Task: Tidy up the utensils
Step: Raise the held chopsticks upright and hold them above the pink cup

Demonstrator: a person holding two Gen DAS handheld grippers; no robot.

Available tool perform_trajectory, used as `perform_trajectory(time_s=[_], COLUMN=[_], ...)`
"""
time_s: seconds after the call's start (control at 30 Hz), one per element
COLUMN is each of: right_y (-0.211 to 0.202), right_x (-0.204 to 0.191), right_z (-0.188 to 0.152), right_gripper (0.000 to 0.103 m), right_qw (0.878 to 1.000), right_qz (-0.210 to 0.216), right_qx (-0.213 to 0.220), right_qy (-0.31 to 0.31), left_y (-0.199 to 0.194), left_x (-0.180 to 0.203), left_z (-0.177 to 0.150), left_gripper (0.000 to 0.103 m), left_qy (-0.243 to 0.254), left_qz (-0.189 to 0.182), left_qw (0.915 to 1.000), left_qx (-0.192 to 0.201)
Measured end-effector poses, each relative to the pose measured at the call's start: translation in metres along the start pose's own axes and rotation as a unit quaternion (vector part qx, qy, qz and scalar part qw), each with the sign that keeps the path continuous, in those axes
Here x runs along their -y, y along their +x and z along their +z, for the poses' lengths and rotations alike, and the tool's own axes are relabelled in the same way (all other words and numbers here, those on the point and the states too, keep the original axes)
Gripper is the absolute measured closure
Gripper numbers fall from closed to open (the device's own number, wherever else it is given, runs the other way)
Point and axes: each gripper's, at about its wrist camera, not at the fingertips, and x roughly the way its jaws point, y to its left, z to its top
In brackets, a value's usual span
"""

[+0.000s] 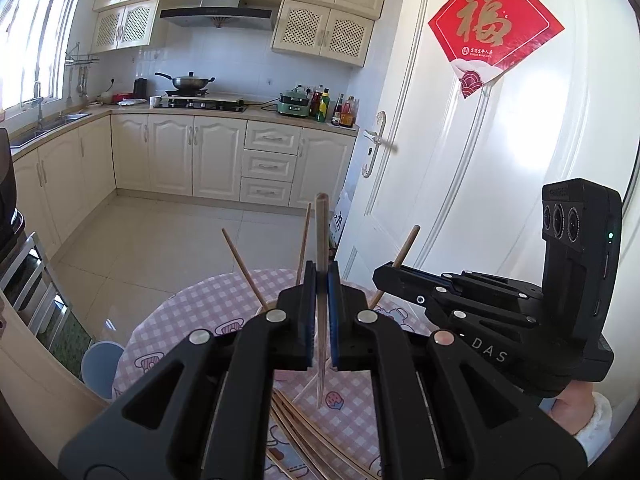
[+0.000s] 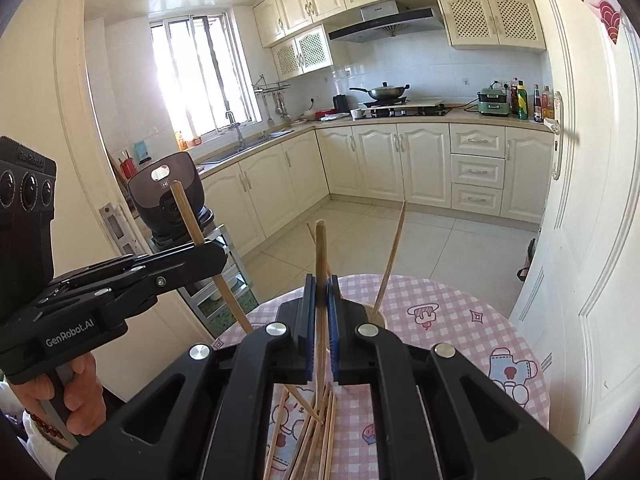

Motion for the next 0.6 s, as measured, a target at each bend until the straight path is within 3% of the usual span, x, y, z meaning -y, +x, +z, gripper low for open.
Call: perform_trajectory(time_s=[0.43,0.6], right_y=[-0.011,-0.007], right_x=[-0.003,-0.005], right_z=[0.018,0.019], right_gripper=[0.099,0.099], right_qw=[0.998,0.996], right_qz=[-0.026,-0.051], right_qx=[0.063,0.077], right_qy=[-0.005,-0.012], left_y=[0.003,0.006], left_x=[-0.023,-0.028], left_z=[0.017,0.019], left_gripper=[0.098,0.098], left_qy=[-0.030,-0.032], left_qz=[0.010,0.043], left_qw=[0.9989,0.9968], left_qx=[0.034,0.060])
